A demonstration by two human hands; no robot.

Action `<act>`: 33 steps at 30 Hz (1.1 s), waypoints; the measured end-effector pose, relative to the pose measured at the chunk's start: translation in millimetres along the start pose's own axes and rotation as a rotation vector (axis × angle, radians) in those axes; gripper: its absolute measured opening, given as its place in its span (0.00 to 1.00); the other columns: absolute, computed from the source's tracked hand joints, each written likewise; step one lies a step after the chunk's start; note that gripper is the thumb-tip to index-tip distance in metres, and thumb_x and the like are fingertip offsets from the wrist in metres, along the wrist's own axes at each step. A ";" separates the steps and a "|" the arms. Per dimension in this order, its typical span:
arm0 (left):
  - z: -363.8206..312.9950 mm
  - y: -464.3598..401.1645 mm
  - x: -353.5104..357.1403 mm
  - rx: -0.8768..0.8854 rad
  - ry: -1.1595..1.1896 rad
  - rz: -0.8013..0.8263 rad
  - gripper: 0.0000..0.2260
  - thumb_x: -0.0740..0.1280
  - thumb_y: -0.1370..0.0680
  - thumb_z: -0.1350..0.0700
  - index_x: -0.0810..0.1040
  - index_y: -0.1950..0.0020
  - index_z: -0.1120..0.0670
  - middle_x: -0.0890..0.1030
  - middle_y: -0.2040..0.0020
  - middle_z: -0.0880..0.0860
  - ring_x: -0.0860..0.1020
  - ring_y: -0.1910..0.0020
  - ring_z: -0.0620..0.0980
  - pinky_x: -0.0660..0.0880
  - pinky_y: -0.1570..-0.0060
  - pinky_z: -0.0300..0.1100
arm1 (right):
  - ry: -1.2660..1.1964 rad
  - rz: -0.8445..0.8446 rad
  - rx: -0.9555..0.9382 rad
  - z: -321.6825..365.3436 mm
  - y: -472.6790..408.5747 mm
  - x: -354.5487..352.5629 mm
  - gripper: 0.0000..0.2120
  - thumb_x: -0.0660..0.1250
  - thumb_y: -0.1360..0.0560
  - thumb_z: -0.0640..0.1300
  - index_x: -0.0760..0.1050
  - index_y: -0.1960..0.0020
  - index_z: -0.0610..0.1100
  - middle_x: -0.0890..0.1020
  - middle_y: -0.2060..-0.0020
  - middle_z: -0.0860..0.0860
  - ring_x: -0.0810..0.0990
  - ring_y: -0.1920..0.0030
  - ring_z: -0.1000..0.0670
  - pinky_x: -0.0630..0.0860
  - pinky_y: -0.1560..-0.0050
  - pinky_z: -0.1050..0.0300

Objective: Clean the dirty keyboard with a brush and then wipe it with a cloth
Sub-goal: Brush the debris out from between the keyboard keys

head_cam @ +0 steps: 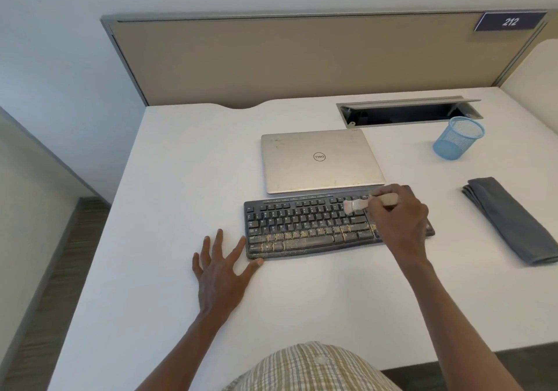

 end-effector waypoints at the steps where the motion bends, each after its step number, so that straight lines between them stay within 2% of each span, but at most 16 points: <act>1: 0.0 0.6 -0.2 0.001 -0.003 0.007 0.37 0.49 0.28 0.21 0.68 0.24 0.35 0.54 0.17 0.52 0.46 0.18 0.55 0.44 0.22 0.58 | -0.056 0.016 0.040 2.0 5.4 5.4 0.06 0.68 0.30 0.37 0.78 0.60 0.48 0.81 0.72 0.52 0.82 0.69 0.51 0.75 0.67 0.65; 5: 2.2 1.2 -0.1 0.021 0.021 0.004 0.35 0.51 0.27 0.22 0.68 0.24 0.35 0.54 0.17 0.52 0.46 0.18 0.54 0.43 0.22 0.58 | -0.218 0.085 0.164 0.9 23.1 29.8 0.07 0.69 0.31 0.35 0.80 0.59 0.47 0.83 0.71 0.50 0.84 0.69 0.46 0.83 0.63 0.46; 7: 3.1 1.4 0.5 0.030 0.026 0.006 0.33 0.53 0.26 0.23 0.68 0.24 0.35 0.53 0.17 0.52 0.45 0.18 0.55 0.43 0.22 0.59 | -0.281 0.106 0.211 3.1 31.6 40.1 0.05 0.70 0.29 0.35 0.80 0.56 0.44 0.84 0.70 0.48 0.85 0.67 0.46 0.83 0.60 0.42; 10: 3.6 1.5 0.8 0.035 0.031 0.023 0.32 0.54 0.25 0.25 0.68 0.24 0.35 0.53 0.17 0.52 0.44 0.18 0.55 0.43 0.22 0.59 | -0.332 0.153 0.220 12.1 44.7 55.7 0.03 0.70 0.26 0.36 0.80 0.53 0.40 0.85 0.68 0.47 0.86 0.65 0.47 0.84 0.58 0.43; 14: 3.2 0.7 0.3 0.043 0.044 0.025 0.31 0.55 0.24 0.27 0.68 0.24 0.36 0.53 0.17 0.53 0.45 0.18 0.56 0.42 0.23 0.59 | -0.344 0.276 0.163 32.8 59.0 80.6 0.03 0.69 0.25 0.35 0.79 0.53 0.42 0.85 0.66 0.47 0.86 0.63 0.47 0.84 0.57 0.44; 18: 4.7 1.0 0.9 0.047 0.057 0.009 0.30 0.55 0.23 0.27 0.68 0.24 0.36 0.53 0.16 0.53 0.45 0.18 0.56 0.44 0.22 0.60 | -0.262 0.381 0.106 56.9 63.6 110.3 0.05 0.69 0.25 0.38 0.78 0.55 0.47 0.85 0.65 0.48 0.86 0.65 0.49 0.83 0.58 0.43; 21: 4.6 0.7 1.2 0.037 0.066 0.022 0.29 0.55 0.23 0.27 0.67 0.24 0.35 0.51 0.16 0.52 0.43 0.18 0.56 0.42 0.22 0.60 | -0.254 0.418 0.097 71.1 62.5 131.4 0.04 0.68 0.25 0.38 0.77 0.55 0.46 0.84 0.67 0.48 0.85 0.66 0.49 0.83 0.62 0.41; 25: 3.3 1.3 1.4 0.030 0.062 0.009 0.30 0.54 0.23 0.26 0.68 0.24 0.35 0.51 0.16 0.52 0.43 0.18 0.56 0.42 0.22 0.60 | -0.191 0.477 0.062 81.1 61.2 152.5 0.01 0.68 0.24 0.38 0.77 0.53 0.42 0.84 0.67 0.47 0.85 0.68 0.50 0.83 0.60 0.46; 29: 4.0 0.3 2.2 0.031 0.055 -0.013 0.29 0.54 0.22 0.27 0.68 0.24 0.35 0.52 0.16 0.53 0.44 0.18 0.57 0.44 0.22 0.60 | -0.089 0.558 0.007 76.4 66.2 163.4 0.02 0.68 0.25 0.37 0.77 0.53 0.43 0.84 0.66 0.47 0.84 0.69 0.51 0.82 0.60 0.46; 33: 3.2 1.2 1.6 0.028 0.045 -0.015 0.29 0.54 0.22 0.27 0.68 0.24 0.36 0.53 0.17 0.53 0.46 0.18 0.58 0.46 0.23 0.61 | -0.001 0.548 0.017 68.5 65.9 158.2 0.04 0.67 0.25 0.38 0.76 0.53 0.46 0.84 0.67 0.49 0.84 0.67 0.50 0.82 0.62 0.50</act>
Point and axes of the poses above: each hand's wrist, its own y-axis away from the middle knuckle, its own x-axis out of the palm, z = x × y, the point moved 4 cm from there along -y, towards the middle knuckle
